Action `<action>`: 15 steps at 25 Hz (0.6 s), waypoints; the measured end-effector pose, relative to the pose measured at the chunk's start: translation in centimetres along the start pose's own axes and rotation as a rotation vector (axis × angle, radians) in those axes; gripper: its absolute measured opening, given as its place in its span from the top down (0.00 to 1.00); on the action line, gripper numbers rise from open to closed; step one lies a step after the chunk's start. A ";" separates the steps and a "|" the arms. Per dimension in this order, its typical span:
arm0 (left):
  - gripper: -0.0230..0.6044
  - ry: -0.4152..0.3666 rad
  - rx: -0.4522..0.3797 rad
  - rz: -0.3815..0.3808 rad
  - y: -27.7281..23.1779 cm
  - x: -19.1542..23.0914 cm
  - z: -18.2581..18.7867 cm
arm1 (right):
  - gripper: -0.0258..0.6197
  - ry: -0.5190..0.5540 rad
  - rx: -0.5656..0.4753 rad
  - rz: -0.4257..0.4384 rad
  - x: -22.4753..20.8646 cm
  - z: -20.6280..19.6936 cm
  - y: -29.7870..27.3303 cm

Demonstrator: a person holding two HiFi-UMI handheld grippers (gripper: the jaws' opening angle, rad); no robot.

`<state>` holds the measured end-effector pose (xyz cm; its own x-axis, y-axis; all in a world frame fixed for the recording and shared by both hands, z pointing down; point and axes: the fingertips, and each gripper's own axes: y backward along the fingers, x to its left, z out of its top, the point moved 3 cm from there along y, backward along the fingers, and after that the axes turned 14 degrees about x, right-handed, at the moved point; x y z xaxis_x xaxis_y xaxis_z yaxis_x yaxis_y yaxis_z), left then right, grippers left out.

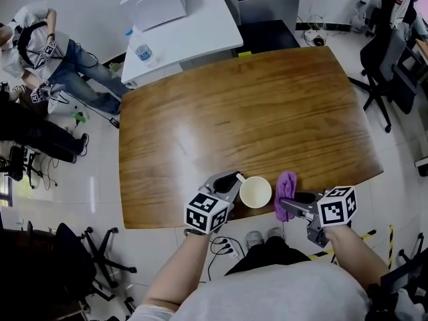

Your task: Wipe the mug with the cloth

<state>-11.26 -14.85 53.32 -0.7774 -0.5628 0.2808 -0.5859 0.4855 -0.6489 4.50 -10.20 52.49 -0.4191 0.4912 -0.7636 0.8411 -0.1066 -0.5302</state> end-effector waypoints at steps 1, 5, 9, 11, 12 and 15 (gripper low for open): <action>0.92 0.009 -0.004 0.010 0.0 0.1 0.1 | 0.80 -0.001 -0.005 0.000 0.1 0.0 0.2; 0.92 0.026 -0.022 0.074 -0.3 0.4 0.8 | 0.80 -0.008 -0.023 0.001 0.1 -0.1 0.8; 0.92 0.075 -0.037 0.142 -0.5 0.3 1.1 | 0.80 -0.014 -0.037 0.005 0.2 -0.3 1.4; 0.92 0.096 -0.045 0.160 -0.4 0.1 1.1 | 0.80 -0.019 -0.046 0.014 0.3 -0.3 1.6; 0.92 0.097 -0.047 0.161 -0.4 0.0 1.0 | 0.80 -0.020 -0.050 0.020 0.3 -0.3 1.6; 0.92 0.072 -0.039 0.142 -0.1 -0.2 0.5 | 0.80 -0.016 -0.056 0.035 0.7 -0.3 1.6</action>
<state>-10.94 -15.13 52.93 -0.8664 -0.4383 0.2393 -0.4766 0.5826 -0.6583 5.71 -9.76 51.23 -0.3943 0.4738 -0.7875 0.8729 -0.0751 -0.4822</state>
